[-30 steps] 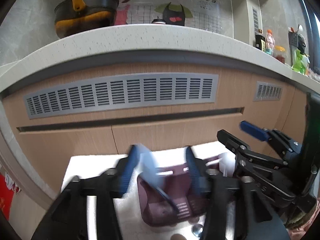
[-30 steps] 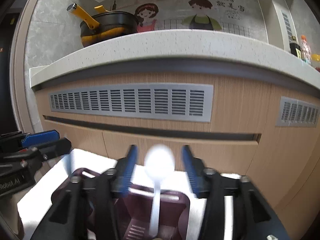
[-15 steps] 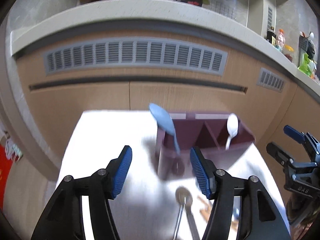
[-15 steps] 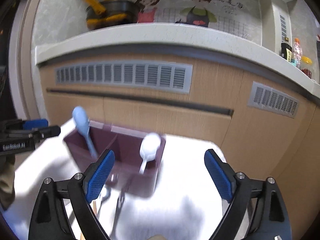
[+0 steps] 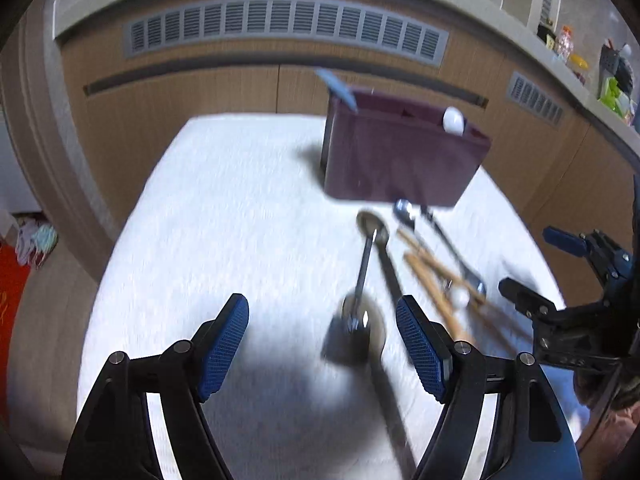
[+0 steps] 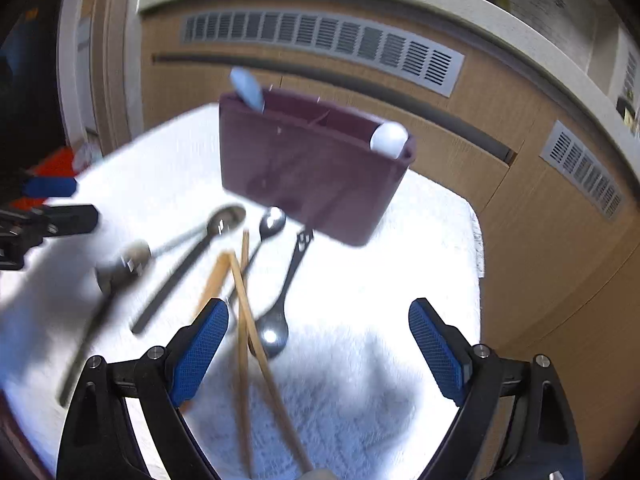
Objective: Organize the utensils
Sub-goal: 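Grasp a wooden chopstick with the right gripper, then grasp the white-ball-handled spoon with the left gripper while the right gripper holds the chopstick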
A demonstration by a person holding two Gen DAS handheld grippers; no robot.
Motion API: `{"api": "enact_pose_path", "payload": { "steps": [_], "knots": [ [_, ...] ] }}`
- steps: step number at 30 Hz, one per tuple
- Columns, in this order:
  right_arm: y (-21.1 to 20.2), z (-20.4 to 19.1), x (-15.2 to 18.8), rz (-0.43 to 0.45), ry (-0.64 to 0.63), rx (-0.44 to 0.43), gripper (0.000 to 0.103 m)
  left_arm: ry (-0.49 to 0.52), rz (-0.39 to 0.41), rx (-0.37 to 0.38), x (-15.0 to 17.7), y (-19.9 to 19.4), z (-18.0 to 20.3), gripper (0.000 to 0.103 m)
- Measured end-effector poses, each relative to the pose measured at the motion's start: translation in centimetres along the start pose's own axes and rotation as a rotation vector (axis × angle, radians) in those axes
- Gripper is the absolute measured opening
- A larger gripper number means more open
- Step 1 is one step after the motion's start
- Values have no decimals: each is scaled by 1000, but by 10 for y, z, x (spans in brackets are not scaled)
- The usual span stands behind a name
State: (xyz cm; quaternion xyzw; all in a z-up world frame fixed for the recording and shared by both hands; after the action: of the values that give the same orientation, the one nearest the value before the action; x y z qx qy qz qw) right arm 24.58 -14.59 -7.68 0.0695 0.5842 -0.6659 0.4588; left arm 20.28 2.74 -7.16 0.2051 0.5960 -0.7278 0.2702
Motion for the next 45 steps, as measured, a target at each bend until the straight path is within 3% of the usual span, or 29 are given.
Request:
{"api": "enact_pose_path", "payload": {
  "steps": [5,7,8,9,16,21,24,28,33,37,38,39,41,45],
  "knots": [
    [8,-5,5,2,37,-97,87,-33,-34,-2,6,6,-8,77],
    [10,-8,4,4,37,-130,55,-35,-27,-1,4,5,-9,77],
    [15,-10,4,-21,33,-169,29,-35,-24,2,4,4,-8,77],
    [19,-12,4,-47,32,-214,14,-34,-23,4,4,4,-8,77],
    [23,-27,-6,-37,-65,-261,13,-48,-41,10,6,9,-11,77],
    [48,-30,-14,-97,-55,-319,13,-36,-41,18,6,8,-8,77],
    [56,-31,-13,-136,5,-382,12,-33,-34,17,4,5,-7,77],
    [47,-23,-10,-138,90,-371,6,-25,-30,18,4,3,-5,77],
    [23,12,6,-93,271,-368,5,8,-19,54,6,2,8,77],
    [11,40,27,-75,383,-289,5,99,29,133,13,-3,43,76],
    [9,45,34,-70,417,-278,5,131,46,143,15,-5,53,69],
    [9,48,37,-67,442,-279,5,166,53,151,17,-5,63,52],
    [8,56,45,-54,479,-249,5,230,31,183,24,1,84,37],
    [1,61,54,0,537,-220,6,297,-18,166,30,19,110,37]
  ]
}}
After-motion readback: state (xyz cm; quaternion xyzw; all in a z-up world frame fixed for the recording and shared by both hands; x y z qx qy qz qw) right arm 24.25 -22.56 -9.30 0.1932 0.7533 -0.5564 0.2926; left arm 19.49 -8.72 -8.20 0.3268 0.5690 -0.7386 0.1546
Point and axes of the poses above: each gripper's, at about its wrist camera, not at the fingertips, and y roughly the way its jaws point, z to its right, x to its underside, the point moved 6 cm from there along y, roughly the way its jaws point, and after that the axes turned 7 degrees about -y, right-handed, at the moved point
